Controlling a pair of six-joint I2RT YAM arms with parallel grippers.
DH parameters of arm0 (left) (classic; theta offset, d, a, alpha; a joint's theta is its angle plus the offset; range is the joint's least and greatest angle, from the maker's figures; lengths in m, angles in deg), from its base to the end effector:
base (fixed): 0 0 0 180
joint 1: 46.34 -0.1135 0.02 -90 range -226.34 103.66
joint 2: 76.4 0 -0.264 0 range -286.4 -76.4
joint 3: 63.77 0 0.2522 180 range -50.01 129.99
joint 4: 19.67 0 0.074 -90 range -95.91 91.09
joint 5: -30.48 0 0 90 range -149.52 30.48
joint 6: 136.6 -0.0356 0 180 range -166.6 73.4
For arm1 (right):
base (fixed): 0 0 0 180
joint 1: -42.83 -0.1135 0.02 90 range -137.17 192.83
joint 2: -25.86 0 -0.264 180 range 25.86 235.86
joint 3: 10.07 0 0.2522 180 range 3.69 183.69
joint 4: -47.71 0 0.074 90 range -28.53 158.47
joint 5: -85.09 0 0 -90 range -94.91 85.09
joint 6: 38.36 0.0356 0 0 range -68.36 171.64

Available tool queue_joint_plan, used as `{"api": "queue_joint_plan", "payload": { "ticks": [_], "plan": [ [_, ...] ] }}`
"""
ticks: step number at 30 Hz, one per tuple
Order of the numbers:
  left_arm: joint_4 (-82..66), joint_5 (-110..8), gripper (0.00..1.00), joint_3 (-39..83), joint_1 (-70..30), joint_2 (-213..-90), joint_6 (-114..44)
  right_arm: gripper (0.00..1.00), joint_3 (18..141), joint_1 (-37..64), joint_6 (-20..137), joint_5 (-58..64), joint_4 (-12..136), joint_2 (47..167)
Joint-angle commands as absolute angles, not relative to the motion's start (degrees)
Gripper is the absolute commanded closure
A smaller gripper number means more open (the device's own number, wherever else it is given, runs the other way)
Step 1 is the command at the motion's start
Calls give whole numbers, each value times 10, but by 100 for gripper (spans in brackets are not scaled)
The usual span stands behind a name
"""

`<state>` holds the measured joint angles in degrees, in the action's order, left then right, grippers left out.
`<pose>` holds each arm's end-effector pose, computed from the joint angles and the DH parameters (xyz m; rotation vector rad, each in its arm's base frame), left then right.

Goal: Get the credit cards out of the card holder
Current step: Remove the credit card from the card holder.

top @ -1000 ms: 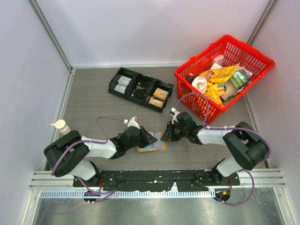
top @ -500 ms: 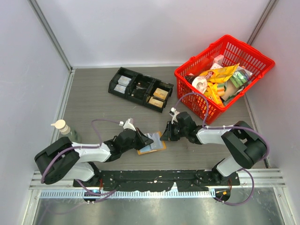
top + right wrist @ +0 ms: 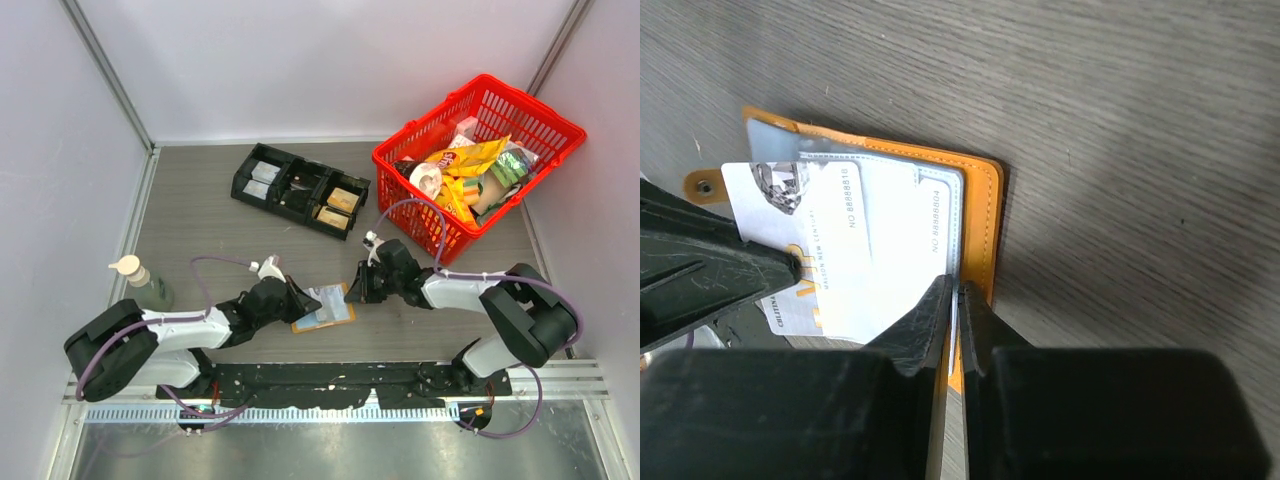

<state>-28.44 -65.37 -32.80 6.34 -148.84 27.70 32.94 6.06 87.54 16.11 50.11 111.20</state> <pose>0.1371 -0.1739 0.1391 -0.5120 2.3268 -1.1100 0.2016 0.1666 0.1313 -0.2149 2.5283 1.0031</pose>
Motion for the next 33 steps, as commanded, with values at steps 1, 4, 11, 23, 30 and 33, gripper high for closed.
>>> {"api": "queue_joint_plan", "payload": {
  "ticks": [1,4,11,23,30,33],
  "plan": [
    [-227,-679,100,-329,60,-1444,257,87,341,59,867,137,544,1089],
    [-168,-698,100,-328,60,-1404,247,87,341,59,868,141,546,1082],
    [-43,-742,100,-304,59,-1287,159,82,367,60,839,137,601,1023],
    [156,-598,100,-105,52,-1246,-256,52,466,53,649,198,709,827],
    [273,-419,99,17,52,-1275,-440,39,511,40,497,322,739,772],
    [317,-384,99,61,52,-1298,-498,38,539,27,451,355,763,784]
  ]
}}
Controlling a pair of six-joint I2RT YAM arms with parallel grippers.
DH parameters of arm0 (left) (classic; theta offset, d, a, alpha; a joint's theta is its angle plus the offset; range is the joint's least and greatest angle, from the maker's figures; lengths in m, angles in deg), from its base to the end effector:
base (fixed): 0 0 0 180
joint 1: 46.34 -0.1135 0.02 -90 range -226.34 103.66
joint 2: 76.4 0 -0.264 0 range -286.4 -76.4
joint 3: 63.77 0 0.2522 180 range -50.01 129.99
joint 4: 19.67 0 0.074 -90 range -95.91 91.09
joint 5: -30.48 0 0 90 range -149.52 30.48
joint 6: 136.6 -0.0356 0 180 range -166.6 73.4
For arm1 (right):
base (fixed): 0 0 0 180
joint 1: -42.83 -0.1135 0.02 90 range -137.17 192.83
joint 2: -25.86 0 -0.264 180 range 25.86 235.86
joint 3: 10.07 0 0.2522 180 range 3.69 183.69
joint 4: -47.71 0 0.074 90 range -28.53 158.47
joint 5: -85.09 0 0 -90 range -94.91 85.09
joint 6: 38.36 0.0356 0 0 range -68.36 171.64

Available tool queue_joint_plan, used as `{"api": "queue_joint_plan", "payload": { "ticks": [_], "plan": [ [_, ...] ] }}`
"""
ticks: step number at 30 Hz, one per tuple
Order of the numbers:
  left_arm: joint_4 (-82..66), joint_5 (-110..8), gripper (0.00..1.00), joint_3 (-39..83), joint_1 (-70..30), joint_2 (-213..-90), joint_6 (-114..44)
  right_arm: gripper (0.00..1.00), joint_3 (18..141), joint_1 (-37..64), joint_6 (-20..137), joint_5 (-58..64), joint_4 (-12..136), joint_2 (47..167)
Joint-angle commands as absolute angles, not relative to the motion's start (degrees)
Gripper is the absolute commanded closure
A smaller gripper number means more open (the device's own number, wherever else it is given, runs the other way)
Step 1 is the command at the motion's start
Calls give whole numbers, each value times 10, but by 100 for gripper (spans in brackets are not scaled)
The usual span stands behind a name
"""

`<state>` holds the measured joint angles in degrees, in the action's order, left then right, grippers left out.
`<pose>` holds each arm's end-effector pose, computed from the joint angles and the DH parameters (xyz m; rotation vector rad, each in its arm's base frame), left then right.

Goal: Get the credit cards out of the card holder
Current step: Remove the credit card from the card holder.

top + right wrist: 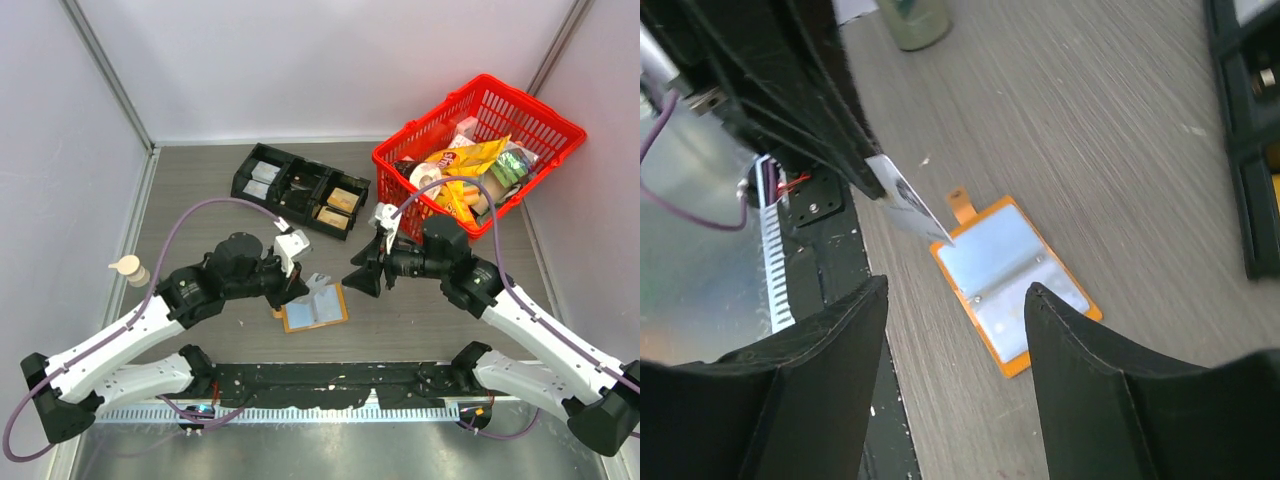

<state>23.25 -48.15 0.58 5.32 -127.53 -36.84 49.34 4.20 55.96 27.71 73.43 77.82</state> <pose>0.1151 -0.1569 0.3228 0.9017 2.0009 -0.8375 0.1490 0.1437 0.3215 -0.9603 1.7254 1.0373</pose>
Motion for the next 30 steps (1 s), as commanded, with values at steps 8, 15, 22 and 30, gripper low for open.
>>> {"api": "queue_joint_plan", "payload": {
  "ticks": [8,15,22,30],
  "plan": [
    [379,-335,100,145,53,-1354,-564,41,598,-27,382,400,781,854],
    [396,-320,100,171,53,-1374,-592,51,614,-40,380,432,773,891],
    [401,-324,100,174,51,-1379,-603,95,620,-39,391,434,766,913],
    [319,-519,53,148,33,-1346,-565,99,649,-31,458,359,740,962]
  ]
}}
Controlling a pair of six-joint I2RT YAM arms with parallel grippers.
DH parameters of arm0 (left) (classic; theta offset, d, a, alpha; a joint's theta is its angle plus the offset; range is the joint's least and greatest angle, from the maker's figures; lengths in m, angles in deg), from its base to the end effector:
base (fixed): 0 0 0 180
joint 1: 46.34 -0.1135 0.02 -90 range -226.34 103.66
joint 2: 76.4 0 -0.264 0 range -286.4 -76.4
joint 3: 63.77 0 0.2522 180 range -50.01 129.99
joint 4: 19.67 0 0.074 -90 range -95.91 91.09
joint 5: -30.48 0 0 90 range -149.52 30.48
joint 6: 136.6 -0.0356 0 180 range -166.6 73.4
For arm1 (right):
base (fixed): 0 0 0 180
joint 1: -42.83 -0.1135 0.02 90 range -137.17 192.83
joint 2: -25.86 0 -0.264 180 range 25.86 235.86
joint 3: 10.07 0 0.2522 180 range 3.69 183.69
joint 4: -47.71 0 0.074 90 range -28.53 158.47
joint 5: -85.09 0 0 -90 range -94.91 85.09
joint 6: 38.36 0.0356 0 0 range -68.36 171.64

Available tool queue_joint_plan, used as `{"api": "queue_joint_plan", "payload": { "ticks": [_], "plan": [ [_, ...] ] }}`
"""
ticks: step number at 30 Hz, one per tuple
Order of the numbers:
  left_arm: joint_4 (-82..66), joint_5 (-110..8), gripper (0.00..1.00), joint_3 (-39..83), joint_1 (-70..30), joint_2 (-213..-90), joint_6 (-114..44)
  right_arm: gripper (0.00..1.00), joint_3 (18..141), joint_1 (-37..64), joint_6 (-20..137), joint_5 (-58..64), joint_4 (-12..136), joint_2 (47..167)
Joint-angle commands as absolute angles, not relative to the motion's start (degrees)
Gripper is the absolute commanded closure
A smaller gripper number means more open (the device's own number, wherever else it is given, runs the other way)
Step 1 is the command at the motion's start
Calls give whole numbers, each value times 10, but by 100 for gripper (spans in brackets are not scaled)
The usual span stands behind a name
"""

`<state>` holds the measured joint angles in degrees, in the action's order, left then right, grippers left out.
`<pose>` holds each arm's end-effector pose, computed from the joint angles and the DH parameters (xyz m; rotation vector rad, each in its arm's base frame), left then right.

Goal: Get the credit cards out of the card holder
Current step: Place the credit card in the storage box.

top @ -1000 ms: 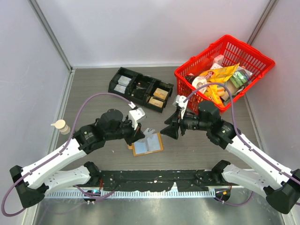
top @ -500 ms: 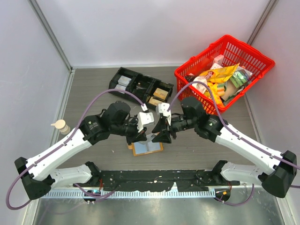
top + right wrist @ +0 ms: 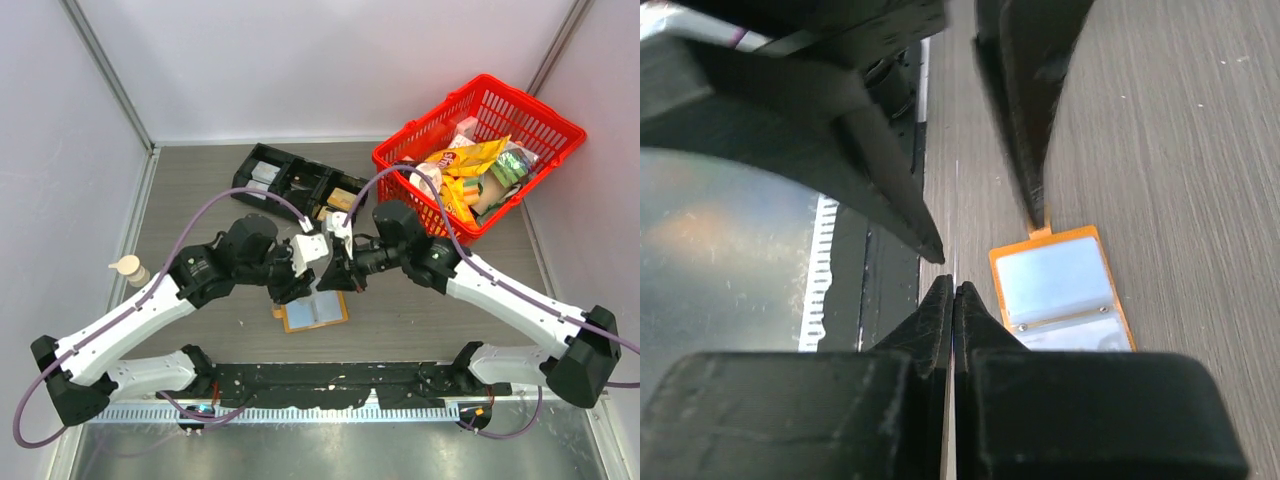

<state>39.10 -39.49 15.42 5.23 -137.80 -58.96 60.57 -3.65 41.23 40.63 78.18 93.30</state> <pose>0.1240 -0.1759 0.3519 1.3996 1.8867 -0.7478 0.1596 0.2049 0.3260 -1.4274 1.5417 1.1965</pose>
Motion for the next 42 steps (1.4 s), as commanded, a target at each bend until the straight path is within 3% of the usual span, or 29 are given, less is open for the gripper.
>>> {"api": "queue_joint_plan", "payload": {
  "ticks": [1,6,9,12,13,21,29,42],
  "plan": [
    [292,-543,46,138,13,-1336,-552,99,651,-22,484,351,728,970],
    [135,-644,10,70,-129,-1269,-448,99,678,26,609,256,648,1039],
    [80,-743,0,35,-173,-1236,-405,99,700,44,681,214,618,1092],
    [54,-858,0,6,-181,-1205,-392,99,754,47,706,168,591,1142],
    [31,-940,0,-23,-181,-1176,-398,99,814,47,747,129,587,1218],
    [-72,-1033,0,-98,-182,-1083,-443,99,985,46,874,13,534,1403],
    [-81,-1037,0,-105,-182,-1073,-445,99,1149,41,910,-17,516,1558],
    [-86,-1036,0,-110,-185,-1074,-448,99,1214,22,922,-47,378,1692]
  ]
}}
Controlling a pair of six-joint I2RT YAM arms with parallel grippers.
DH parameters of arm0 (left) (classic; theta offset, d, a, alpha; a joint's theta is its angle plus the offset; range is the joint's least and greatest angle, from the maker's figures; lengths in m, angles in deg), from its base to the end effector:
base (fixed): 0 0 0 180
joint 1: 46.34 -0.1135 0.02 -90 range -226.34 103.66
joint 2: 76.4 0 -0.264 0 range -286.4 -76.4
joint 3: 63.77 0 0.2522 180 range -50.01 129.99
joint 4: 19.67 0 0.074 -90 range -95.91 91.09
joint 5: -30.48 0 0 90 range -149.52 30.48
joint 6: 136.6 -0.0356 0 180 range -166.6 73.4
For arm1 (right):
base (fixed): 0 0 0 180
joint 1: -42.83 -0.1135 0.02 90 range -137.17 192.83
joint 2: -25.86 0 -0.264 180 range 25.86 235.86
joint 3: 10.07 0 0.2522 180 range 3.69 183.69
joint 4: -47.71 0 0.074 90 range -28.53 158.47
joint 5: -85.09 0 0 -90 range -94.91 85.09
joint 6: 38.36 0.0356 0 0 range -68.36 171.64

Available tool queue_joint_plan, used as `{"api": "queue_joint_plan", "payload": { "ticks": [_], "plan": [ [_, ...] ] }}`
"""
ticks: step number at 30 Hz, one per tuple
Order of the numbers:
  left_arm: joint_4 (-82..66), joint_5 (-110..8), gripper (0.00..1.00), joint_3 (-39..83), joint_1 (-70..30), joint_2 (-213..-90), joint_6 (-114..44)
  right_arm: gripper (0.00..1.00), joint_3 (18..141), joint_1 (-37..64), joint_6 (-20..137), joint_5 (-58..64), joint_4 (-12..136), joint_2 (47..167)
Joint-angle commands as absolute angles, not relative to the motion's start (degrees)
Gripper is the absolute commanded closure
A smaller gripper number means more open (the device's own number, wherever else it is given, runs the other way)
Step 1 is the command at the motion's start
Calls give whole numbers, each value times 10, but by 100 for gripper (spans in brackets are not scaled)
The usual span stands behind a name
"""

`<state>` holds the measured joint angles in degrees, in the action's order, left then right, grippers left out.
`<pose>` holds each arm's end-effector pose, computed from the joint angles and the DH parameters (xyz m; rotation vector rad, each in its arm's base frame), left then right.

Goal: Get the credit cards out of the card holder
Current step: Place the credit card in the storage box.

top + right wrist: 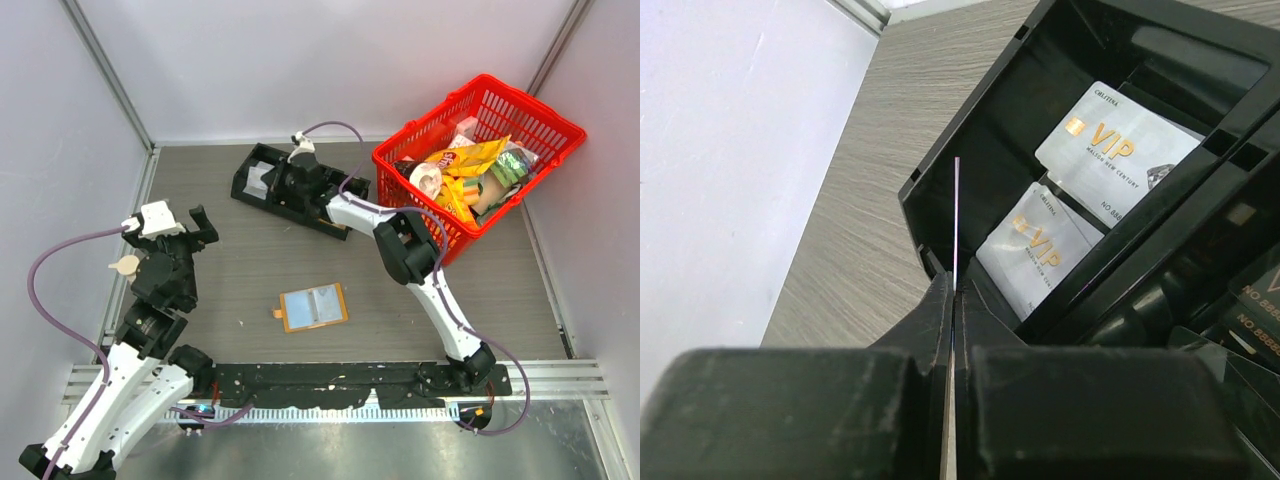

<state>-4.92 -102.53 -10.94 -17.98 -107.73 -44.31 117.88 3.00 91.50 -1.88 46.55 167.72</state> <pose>0.1246 -0.0397 0.3550 -0.2804 1.4590 0.1122 0.4437 0.3725 0.1917 -0.0400 1.9173 1.0205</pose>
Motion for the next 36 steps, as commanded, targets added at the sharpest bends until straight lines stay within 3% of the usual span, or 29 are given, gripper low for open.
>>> {"api": "queue_joint_plan", "payload": {
  "ticks": [1,4,8,11,16,24,32,36],
  "plan": [
    [-86,-1036,0,-111,-184,-1074,-449,99,1221,21,914,-68,374,1701],
    [-86,-1036,0,-112,-186,-1075,-449,98,1230,16,902,-84,369,1711],
    [-86,-1033,0,-113,-185,-1075,-450,85,1225,15,897,-89,367,1717],
    [-86,-1032,0,-113,-186,-1075,-450,69,1214,14,887,-87,369,1705],
    [-85,-1026,0,-113,-187,-1076,-448,61,1178,12,863,-88,370,1669],
    [-78,-1014,0,-110,-187,-1079,-444,55,1073,12,814,-102,390,1531],
    [-47,-976,0,-95,-187,-1104,-427,29,928,17,777,-59,457,1356],
    [-5,-930,0,-69,-187,-1137,-391,25,836,19,774,-25,488,1271]
  ]
}}
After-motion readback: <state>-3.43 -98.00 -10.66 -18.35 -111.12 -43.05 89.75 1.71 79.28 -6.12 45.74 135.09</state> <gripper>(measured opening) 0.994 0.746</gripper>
